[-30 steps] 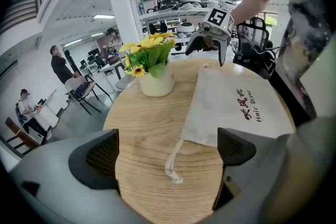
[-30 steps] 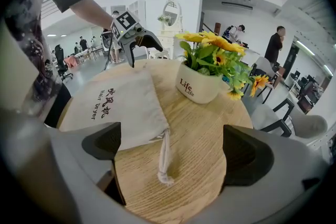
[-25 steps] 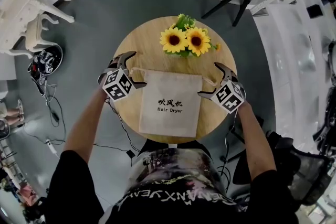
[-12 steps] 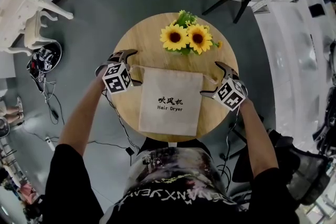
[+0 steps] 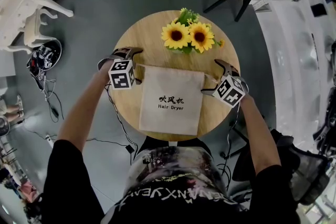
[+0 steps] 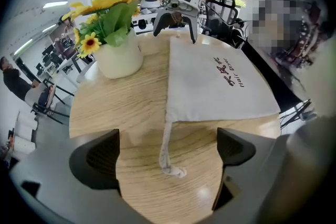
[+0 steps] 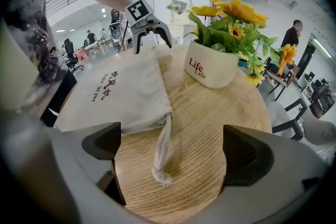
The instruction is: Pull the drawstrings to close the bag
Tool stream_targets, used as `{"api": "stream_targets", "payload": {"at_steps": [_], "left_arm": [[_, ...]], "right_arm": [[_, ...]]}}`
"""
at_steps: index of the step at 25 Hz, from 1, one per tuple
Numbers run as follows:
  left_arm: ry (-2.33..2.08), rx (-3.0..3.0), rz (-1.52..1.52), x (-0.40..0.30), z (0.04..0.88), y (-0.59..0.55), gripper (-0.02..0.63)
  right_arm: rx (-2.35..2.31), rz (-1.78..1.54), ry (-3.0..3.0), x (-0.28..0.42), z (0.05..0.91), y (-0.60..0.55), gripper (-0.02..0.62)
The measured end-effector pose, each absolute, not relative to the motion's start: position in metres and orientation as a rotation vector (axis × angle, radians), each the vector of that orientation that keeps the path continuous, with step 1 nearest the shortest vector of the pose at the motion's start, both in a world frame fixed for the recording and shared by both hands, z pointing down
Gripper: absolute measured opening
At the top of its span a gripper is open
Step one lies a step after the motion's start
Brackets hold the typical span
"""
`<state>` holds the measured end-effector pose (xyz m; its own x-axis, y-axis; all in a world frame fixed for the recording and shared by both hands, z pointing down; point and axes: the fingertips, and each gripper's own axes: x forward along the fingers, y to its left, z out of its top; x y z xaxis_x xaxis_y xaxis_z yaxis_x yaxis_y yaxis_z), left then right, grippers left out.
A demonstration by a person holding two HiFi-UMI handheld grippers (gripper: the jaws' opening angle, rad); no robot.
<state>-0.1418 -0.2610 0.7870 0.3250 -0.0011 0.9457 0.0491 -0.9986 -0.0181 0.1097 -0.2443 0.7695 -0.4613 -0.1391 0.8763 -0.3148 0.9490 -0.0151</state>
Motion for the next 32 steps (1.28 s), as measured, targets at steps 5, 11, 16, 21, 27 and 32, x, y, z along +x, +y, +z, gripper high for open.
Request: {"api": "stream_targets", "payload": {"at_steps": [5,11,16,21,27,32], "left_arm": [[-0.14,-2.507,-1.842,-0.139,0.79,-0.258,0.583],[-0.188,-2.51,-1.872,-0.139,0.792,-0.259,0.581],[-0.198,-2.529,-1.875,-0.138,0.792,-0.261,0.578],[-0.201,-2.524,-1.876,-0.139,0.791,-0.265,0.547],[-0.187,-2.528,-1.871,-0.139,0.79,-0.267,0.522],[-0.127,-2.584,-1.842,-0.141,0.785,-0.27,0.438]], "right_arm": [[0.3,0.227,-2.047,0.109,0.776,-0.244,0.584],[0.291,0.259,-2.055,0.109,0.778,-0.244,0.584],[0.249,0.255,-2.039,0.112,0.778,-0.243,0.584],[0.213,0.232,-2.014,0.118,0.781,-0.244,0.584],[0.214,0.218,-2.013,0.119,0.78,-0.245,0.584],[0.199,0.213,-2.017,0.121,0.777,-0.247,0.543]]}}
